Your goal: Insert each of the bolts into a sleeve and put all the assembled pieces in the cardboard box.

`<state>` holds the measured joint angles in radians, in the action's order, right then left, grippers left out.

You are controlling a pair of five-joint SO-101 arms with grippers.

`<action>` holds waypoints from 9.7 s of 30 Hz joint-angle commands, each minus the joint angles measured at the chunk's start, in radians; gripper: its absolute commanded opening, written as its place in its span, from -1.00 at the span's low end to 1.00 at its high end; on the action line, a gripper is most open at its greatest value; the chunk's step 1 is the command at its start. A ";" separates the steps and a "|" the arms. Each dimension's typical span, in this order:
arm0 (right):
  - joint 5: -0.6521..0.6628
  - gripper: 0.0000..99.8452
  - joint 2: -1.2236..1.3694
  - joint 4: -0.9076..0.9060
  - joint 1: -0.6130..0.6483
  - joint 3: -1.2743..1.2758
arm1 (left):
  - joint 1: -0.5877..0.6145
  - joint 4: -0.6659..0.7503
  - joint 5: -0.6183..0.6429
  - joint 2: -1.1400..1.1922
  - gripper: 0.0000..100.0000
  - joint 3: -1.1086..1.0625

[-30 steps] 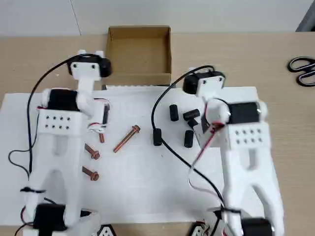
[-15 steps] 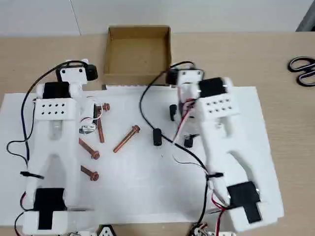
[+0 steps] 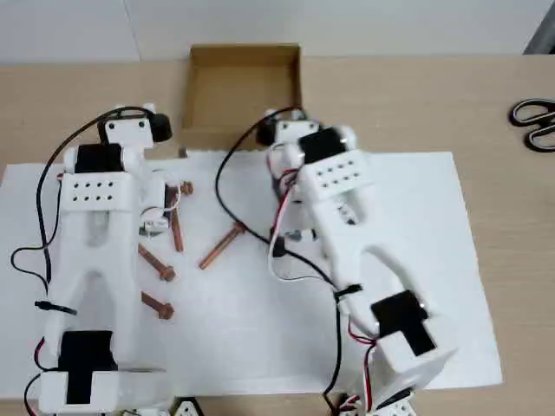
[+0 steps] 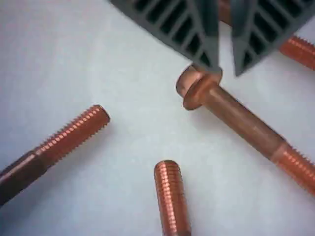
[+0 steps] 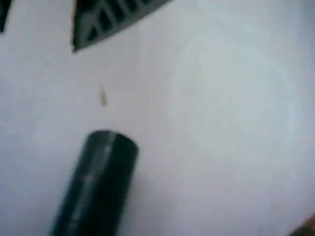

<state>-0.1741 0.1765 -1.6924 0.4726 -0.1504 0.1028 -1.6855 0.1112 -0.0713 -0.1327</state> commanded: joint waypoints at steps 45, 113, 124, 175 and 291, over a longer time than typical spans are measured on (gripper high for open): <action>-0.012 -0.69 0.214 0.182 0.096 -0.115 | 0.002 0.097 -0.046 -0.005 -0.99 -0.050; 0.430 -0.99 -0.312 -0.033 -0.604 0.270 | -0.302 0.009 -0.203 0.181 -0.81 0.101; 0.430 -0.99 -0.461 -0.033 -0.605 0.379 | -0.308 0.133 -0.219 0.190 -0.75 0.096; 0.422 -0.99 -0.476 -0.033 -0.605 0.381 | -0.367 0.273 -0.284 0.436 -0.99 0.119; 0.282 -1.00 -1.989 1.018 0.282 1.708 | -0.572 1.062 0.499 -1.740 -0.99 -1.353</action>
<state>0.0990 -1.7998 -0.6997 0.7334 1.6003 -0.4557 -0.6467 0.6022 -1.7990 -1.4937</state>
